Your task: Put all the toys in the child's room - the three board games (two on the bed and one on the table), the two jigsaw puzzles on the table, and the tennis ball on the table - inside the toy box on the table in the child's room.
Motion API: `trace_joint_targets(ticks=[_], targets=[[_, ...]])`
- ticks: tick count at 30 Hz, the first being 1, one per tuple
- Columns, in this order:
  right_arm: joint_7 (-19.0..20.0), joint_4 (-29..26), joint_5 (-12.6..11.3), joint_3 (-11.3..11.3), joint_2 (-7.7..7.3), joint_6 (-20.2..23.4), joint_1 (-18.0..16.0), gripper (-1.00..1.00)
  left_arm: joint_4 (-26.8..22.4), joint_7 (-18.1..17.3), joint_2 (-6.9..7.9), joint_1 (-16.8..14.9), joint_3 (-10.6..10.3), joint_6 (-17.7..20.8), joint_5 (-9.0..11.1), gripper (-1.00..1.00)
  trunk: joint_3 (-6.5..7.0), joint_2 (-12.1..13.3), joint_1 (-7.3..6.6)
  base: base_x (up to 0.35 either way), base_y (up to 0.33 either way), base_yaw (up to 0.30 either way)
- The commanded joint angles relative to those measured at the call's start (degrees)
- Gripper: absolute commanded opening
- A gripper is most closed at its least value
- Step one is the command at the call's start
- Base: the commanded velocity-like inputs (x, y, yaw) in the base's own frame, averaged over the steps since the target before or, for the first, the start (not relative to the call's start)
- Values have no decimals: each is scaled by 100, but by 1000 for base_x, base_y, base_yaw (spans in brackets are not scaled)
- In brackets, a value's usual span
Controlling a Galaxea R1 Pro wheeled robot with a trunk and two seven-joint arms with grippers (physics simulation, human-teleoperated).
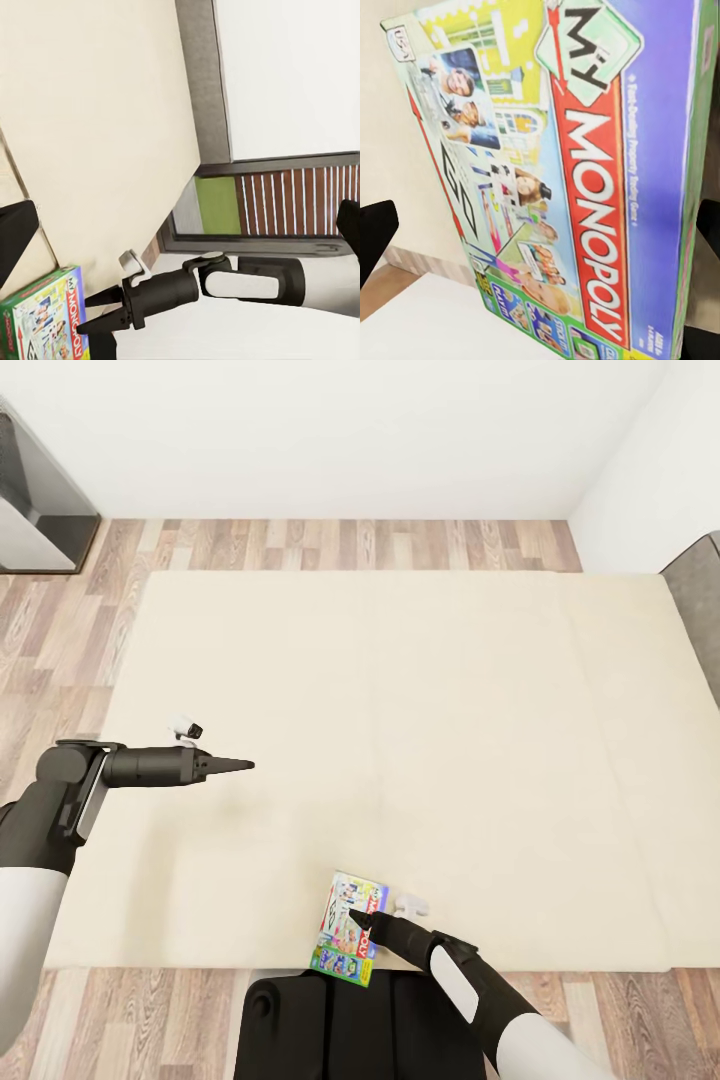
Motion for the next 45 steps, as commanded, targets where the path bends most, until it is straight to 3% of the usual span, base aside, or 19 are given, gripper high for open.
trace_joint_targets(ticks=[1,45], targets=[[0,-2,-46,11,-1,27,-2,100,-1,-20,4,-1,-2,61,1,100,-6,-9,3,0,144,0],[-8,0,-46,12,0,35,-2,100,-1,-20,4,-3,-1,61,1,100,-6,-9,3,0,42,0]])
